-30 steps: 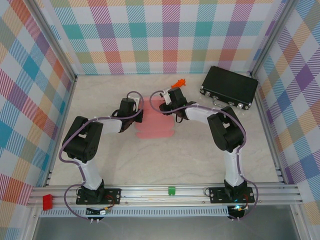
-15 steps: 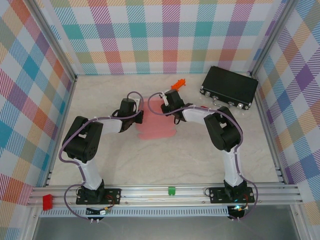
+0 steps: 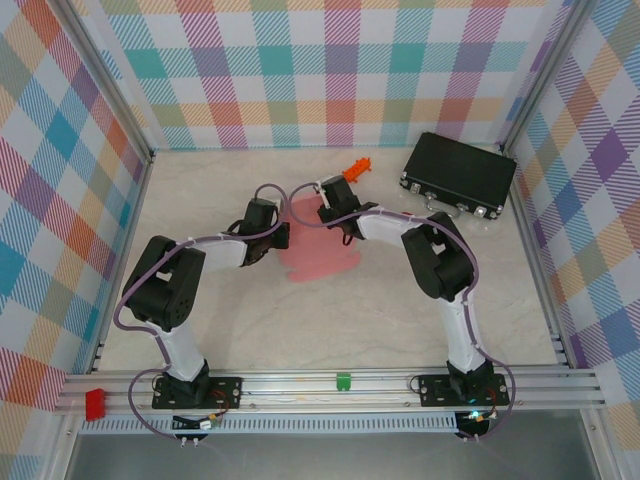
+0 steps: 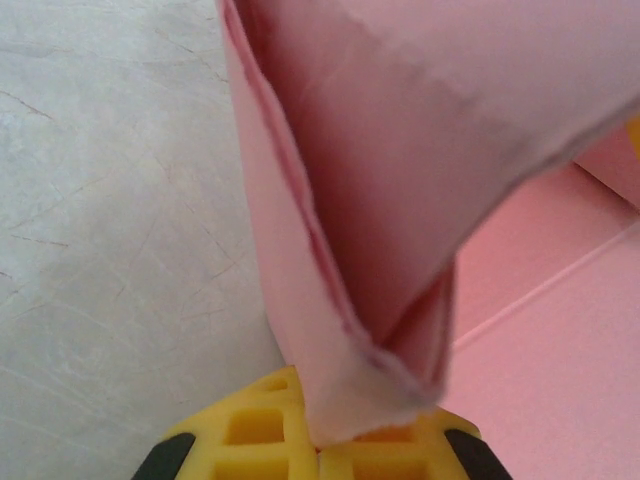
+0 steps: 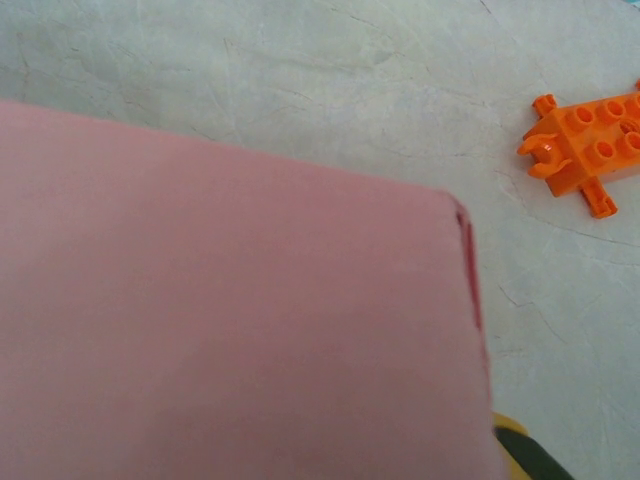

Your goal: Fold the paper box

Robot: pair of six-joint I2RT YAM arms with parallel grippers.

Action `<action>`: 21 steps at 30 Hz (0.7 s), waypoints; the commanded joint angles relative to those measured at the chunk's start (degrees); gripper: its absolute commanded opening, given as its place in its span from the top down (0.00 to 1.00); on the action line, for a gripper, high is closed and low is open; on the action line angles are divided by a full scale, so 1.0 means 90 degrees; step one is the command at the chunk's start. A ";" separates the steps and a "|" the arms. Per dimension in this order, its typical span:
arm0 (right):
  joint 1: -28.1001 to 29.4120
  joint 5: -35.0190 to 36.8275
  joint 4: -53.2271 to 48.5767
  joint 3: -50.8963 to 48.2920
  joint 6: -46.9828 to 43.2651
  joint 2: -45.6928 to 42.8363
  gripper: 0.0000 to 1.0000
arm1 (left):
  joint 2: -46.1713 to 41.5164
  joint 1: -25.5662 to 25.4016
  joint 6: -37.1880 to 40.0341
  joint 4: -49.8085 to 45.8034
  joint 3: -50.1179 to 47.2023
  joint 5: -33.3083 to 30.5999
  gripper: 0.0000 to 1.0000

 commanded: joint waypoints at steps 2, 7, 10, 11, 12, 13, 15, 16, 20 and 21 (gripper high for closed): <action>0.0121 0.0257 -0.0388 0.0337 -0.0135 0.0193 0.80 | -0.0183 -0.0102 0.0018 0.0005 0.0141 0.0084 0.98; 0.0140 0.0462 -0.0545 0.0471 -0.0135 0.0306 0.80 | -0.0163 -0.0102 0.0037 0.0010 0.0146 0.0098 0.98; 0.0149 0.0644 -0.0665 0.0593 -0.0135 0.0392 0.81 | -0.0164 -0.0098 0.0047 0.0044 0.0116 0.0113 0.98; 0.0159 0.0700 -0.0720 0.0648 -0.0133 0.0428 0.81 | -0.0167 -0.0102 0.0052 0.0049 0.0115 0.0112 0.98; 0.0168 0.0758 -0.0791 0.0703 -0.0135 0.0470 0.81 | -0.0167 -0.0102 0.0052 0.0054 0.0115 0.0125 0.98; 0.0177 0.0832 -0.0872 0.0793 -0.0135 0.0508 0.82 | -0.0164 -0.0103 0.0070 0.0054 0.0113 0.0133 0.98; 0.0197 0.0948 -0.1010 0.0913 -0.0112 0.0579 0.83 | -0.0165 -0.0102 0.0077 0.0054 0.0102 0.0143 0.98; 0.0205 0.1004 -0.1049 0.0954 -0.0080 0.0603 0.83 | -0.0163 -0.0103 0.0084 0.0054 0.0102 0.0138 0.98; 0.0249 0.1204 -0.1121 0.1009 0.0055 0.0634 0.85 | -0.0170 -0.0102 0.0086 0.0059 0.0091 0.0148 0.98; 0.0262 0.1247 -0.1163 0.1036 0.0107 0.0644 0.86 | -0.0163 -0.0102 0.0087 0.0064 0.0091 0.0152 0.98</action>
